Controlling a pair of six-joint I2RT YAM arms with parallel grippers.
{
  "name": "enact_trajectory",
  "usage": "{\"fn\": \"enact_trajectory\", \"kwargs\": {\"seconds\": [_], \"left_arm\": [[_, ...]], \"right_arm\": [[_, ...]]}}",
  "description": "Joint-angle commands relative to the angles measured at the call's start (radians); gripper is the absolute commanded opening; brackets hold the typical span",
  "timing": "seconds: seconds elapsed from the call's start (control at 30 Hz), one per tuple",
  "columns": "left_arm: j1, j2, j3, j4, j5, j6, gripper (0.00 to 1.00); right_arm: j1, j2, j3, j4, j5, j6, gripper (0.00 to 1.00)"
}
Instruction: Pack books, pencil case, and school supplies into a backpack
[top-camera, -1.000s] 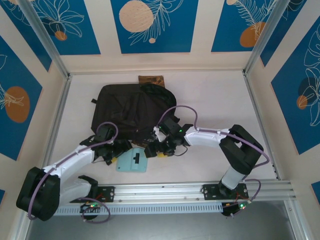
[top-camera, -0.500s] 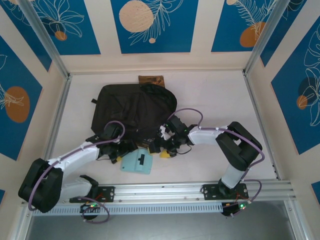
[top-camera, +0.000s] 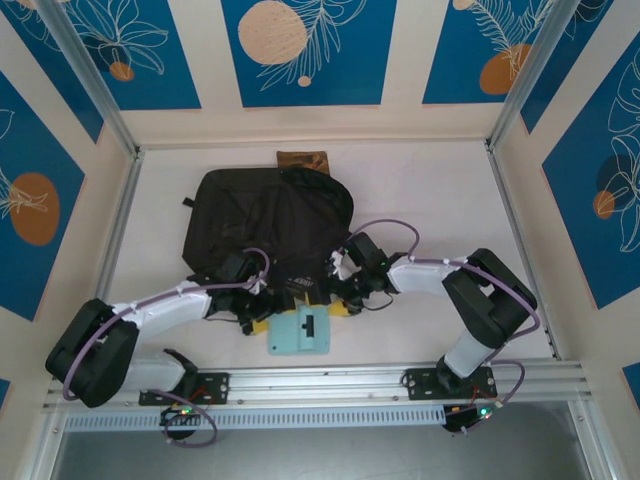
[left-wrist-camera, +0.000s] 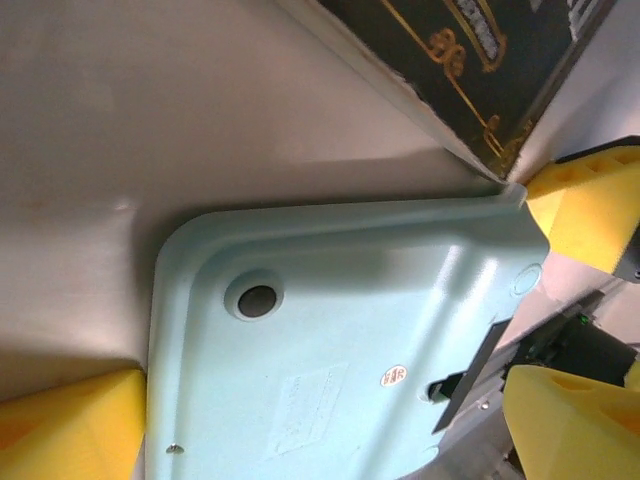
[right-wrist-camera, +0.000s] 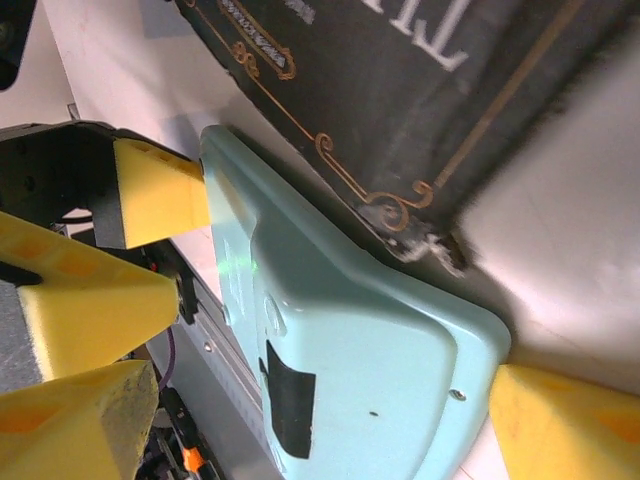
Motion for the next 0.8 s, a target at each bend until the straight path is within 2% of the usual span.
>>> {"fn": "enact_trajectory", "kwargs": {"seconds": [0.0,0.2,0.47,0.77], "left_arm": [[-0.039,0.031,0.034,0.120,0.143,-0.002,0.90],[-0.043,0.055,0.036,0.138,0.149,0.000,0.91],[-0.060,0.103,0.054,0.171,0.160,-0.006,0.91],[-0.060,0.092,0.167,0.082,0.117,0.020,0.91]], "right_arm": [[-0.005,-0.033,-0.032,-0.111,0.015,-0.017,0.87],[-0.005,-0.072,-0.062,-0.159,0.051,-0.028,0.87],[-0.005,-0.073,-0.097,-0.045,-0.037,0.026,0.86],[-0.049,-0.181,-0.021,-0.085,-0.055,0.075,0.86]]}}
